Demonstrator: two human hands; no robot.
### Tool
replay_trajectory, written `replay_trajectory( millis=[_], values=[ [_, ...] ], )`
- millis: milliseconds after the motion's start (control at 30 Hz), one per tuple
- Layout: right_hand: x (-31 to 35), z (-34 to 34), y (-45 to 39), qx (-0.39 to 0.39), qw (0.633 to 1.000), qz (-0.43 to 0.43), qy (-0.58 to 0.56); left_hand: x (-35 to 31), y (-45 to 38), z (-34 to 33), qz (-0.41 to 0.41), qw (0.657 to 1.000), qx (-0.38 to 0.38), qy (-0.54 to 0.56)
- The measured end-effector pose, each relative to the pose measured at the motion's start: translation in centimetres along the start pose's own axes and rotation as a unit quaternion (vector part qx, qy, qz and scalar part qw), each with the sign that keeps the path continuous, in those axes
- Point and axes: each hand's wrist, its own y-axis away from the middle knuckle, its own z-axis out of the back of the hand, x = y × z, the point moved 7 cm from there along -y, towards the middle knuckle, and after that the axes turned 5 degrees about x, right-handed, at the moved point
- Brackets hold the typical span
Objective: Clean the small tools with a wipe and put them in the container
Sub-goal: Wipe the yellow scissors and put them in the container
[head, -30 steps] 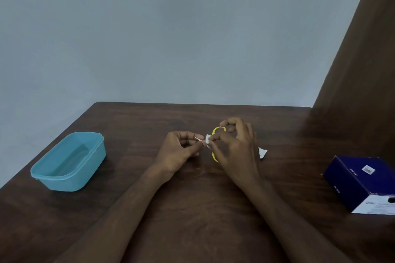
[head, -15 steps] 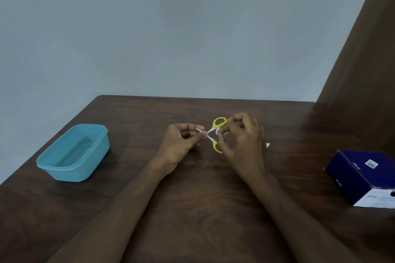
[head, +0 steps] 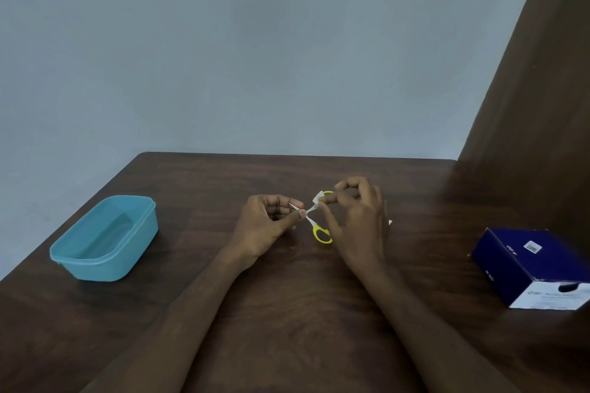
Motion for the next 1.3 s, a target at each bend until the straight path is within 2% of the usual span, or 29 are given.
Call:
replay_trajectory(
  millis=[100, 267, 433, 633, 1000, 1100, 1233, 1300],
  values=[
    [-1.2, 0.7, -0.3, -0.036, 0.998, -0.052, 0.031, 0.0, -0.1, 0.0, 0.001, 1.000, -0.002, -0.011],
    [-0.4, -0.6, -0.2, 0.007, 1.000, -0.004, 0.009, -0.4, 0.0, 0.0, -0.021, 0.998, -0.019, -0.053],
    [-1.7, 0.2, -0.4, -0.031, 0.997, -0.057, 0.033, -1.1, 0.4, 0.0, -0.034, 0.997, -0.016, -0.069],
    [-0.3, -0.6, -0.4, 0.000, 1.000, -0.013, 0.010, -1.0, 0.6, 0.1, -0.040, 0.996, -0.033, -0.078],
    [0.2, -0.4, -0.6, 0.003, 0.990, -0.031, 0.137, -0.9, -0.2, -0.6, -0.063, 0.990, -0.039, -0.121],
    [0.6, -0.7, -0.5, 0.033, 0.991, 0.001, 0.128, -0.9, -0.6, -0.6, -0.066, 0.990, -0.048, -0.117],
    [-0.5, 0.5, -0.5, -0.007, 0.983, -0.083, 0.164, -1.0, -1.0, -1.0, -0.070, 0.992, -0.040, -0.100],
    [-0.6, 0.5, -0.4, -0.012, 0.982, -0.086, 0.165, -1.3, -1.1, -1.4, -0.077, 0.991, -0.035, -0.103]
  ],
)
